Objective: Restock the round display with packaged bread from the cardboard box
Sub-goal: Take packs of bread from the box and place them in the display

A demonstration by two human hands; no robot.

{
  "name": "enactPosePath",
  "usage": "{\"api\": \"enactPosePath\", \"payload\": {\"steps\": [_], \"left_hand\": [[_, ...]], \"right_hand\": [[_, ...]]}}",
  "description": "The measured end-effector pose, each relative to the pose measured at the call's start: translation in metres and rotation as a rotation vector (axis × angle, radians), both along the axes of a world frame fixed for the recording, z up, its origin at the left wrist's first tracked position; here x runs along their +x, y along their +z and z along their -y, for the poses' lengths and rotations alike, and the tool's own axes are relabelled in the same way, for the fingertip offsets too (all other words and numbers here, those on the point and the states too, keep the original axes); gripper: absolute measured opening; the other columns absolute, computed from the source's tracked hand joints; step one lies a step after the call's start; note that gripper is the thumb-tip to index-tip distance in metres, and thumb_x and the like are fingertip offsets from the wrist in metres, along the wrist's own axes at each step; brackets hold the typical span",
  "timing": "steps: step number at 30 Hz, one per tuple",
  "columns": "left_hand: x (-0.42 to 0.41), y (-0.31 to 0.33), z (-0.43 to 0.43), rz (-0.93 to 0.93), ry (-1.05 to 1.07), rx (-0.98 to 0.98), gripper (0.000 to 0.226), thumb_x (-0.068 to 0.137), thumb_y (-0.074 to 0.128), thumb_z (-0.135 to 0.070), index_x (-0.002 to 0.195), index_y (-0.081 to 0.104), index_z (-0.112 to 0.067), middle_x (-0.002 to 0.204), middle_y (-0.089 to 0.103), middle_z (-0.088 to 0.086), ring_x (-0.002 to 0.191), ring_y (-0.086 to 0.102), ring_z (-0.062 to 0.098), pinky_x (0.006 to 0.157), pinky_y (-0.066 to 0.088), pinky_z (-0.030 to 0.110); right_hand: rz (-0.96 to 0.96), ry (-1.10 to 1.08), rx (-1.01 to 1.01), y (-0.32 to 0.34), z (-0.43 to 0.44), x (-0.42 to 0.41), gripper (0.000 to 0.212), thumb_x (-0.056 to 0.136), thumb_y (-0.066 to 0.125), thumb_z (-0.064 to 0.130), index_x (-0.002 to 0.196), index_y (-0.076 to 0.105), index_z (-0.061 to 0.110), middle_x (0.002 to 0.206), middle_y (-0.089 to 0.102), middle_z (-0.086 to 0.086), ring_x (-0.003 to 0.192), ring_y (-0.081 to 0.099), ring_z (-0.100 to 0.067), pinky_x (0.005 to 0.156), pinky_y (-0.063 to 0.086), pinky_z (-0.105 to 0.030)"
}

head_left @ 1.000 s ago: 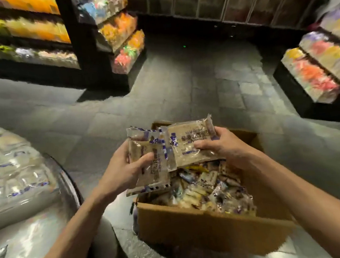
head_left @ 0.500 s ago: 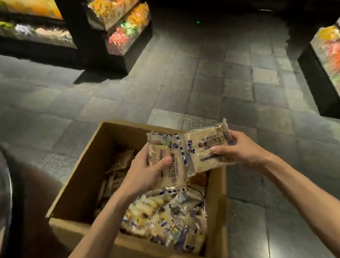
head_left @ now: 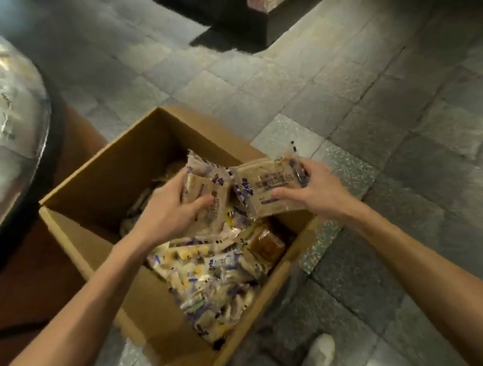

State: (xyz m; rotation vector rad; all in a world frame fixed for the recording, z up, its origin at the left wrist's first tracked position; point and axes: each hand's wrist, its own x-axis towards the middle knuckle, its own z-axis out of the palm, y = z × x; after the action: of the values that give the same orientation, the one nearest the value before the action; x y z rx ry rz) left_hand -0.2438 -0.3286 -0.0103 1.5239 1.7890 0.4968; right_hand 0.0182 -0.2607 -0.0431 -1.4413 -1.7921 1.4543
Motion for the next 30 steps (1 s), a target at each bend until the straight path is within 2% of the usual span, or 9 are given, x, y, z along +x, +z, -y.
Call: {"api": "enactPosePath", "payload": {"steps": [3, 7, 12, 16, 20, 23, 26, 28, 30], "left_hand": [[0.03, 0.005, -0.004, -0.004, 0.124, 0.019, 0.033, 0.093, 0.065, -0.032, 0.116, 0.049, -0.048, 0.106, 0.06, -0.016, 0.098, 0.063, 0.012, 0.092, 0.051, 0.037], [0.053, 0.032, -0.021, 0.054, 0.231, 0.028, 0.025, 0.091, 0.067, -0.033, 0.105, 0.052, -0.047, 0.106, 0.064, -0.017, 0.094, 0.066, 0.005, 0.091, 0.054, 0.041], [0.054, 0.057, -0.062, 0.087, 0.424, 0.126, 0.038, 0.087, 0.069, -0.033, 0.123, 0.055, -0.038, 0.108, 0.069, -0.01, 0.096, 0.069, 0.006, 0.091, 0.054, 0.042], [0.06, 0.048, -0.124, 0.241, 0.604, 0.248, 0.035, 0.089, 0.068, -0.021, 0.121, 0.057, -0.032, 0.097, 0.075, -0.01, 0.088, 0.071, 0.002, 0.07, 0.057, 0.02], [0.064, 0.015, -0.227, 0.337, 0.756, 0.33, 0.028, 0.088, 0.069, -0.015, 0.113, 0.06, -0.024, 0.095, 0.076, -0.012, 0.09, 0.073, 0.008, 0.066, 0.058, 0.02], [0.059, 0.01, -0.281, 0.295, 0.828, 0.315, 0.034, 0.089, 0.07, -0.018, 0.121, 0.059, -0.024, 0.099, 0.075, -0.008, 0.092, 0.072, 0.006, 0.077, 0.061, 0.031], [0.03, 0.023, -0.31, 0.166, 0.955, 0.285, 0.028, 0.09, 0.071, -0.029, 0.114, 0.058, -0.035, 0.101, 0.073, -0.011, 0.093, 0.07, 0.003, 0.084, 0.058, 0.039], [0.007, 0.032, -0.324, 0.069, 1.044, 0.288, 0.023, 0.09, 0.07, -0.033, 0.11, 0.057, -0.034, 0.098, 0.07, -0.013, 0.092, 0.068, 0.003, 0.083, 0.055, 0.033], [-0.014, 0.04, -0.335, -0.059, 1.139, 0.3, 0.023, 0.091, 0.069, -0.033, 0.11, 0.054, -0.035, 0.096, 0.065, -0.019, 0.088, 0.062, -0.003, 0.074, 0.045, 0.018]], "right_hand": [[0.014, 0.109, 0.046, 0.003, -0.029, 0.021, 0.036, 0.08, 0.083, 0.028, 0.111, 0.067, 0.019, 0.101, 0.073, 0.007, 0.093, 0.069, -0.007, 0.084, 0.057, -0.03], [-0.005, 0.247, 0.068, 0.03, -0.083, 0.03, 0.029, 0.079, 0.084, 0.026, 0.103, 0.068, 0.021, 0.096, 0.073, 0.005, 0.088, 0.069, -0.011, 0.079, 0.056, -0.033], [-0.075, 0.403, 0.145, 0.061, -0.17, 0.007, 0.036, 0.078, 0.084, 0.021, 0.108, 0.067, 0.012, 0.098, 0.073, -0.004, 0.089, 0.071, -0.019, 0.081, 0.059, -0.039], [-0.087, 0.52, 0.233, 0.067, -0.247, 0.003, 0.031, 0.077, 0.085, 0.02, 0.103, 0.071, 0.012, 0.095, 0.076, -0.003, 0.088, 0.073, -0.018, 0.084, 0.059, -0.046], [-0.039, 0.603, 0.327, 0.07, -0.355, -0.011, 0.039, 0.074, 0.085, 0.026, 0.107, 0.07, 0.013, 0.099, 0.075, 0.003, 0.089, 0.072, -0.012, 0.084, 0.06, -0.039], [-0.004, 0.708, 0.417, 0.077, -0.423, -0.049, 0.044, 0.075, 0.085, 0.023, 0.113, 0.066, 0.015, 0.104, 0.072, 0.0, 0.092, 0.07, -0.015, 0.084, 0.059, -0.039], [-0.001, 0.822, 0.452, 0.085, -0.467, -0.117, 0.043, 0.075, 0.085, 0.021, 0.112, 0.065, 0.018, 0.103, 0.071, 0.0, 0.091, 0.068, -0.017, 0.083, 0.058, -0.041], [-0.004, 0.928, 0.489, 0.09, -0.477, -0.17, 0.041, 0.075, 0.085, 0.024, 0.11, 0.065, 0.018, 0.103, 0.071, -0.001, 0.091, 0.067, -0.017, 0.084, 0.058, -0.041], [-0.013, 1.06, 0.503, 0.095, -0.484, -0.223, 0.041, 0.077, 0.084, 0.027, 0.113, 0.065, 0.022, 0.103, 0.07, 0.003, 0.089, 0.065, -0.012, 0.082, 0.057, -0.032]]}}
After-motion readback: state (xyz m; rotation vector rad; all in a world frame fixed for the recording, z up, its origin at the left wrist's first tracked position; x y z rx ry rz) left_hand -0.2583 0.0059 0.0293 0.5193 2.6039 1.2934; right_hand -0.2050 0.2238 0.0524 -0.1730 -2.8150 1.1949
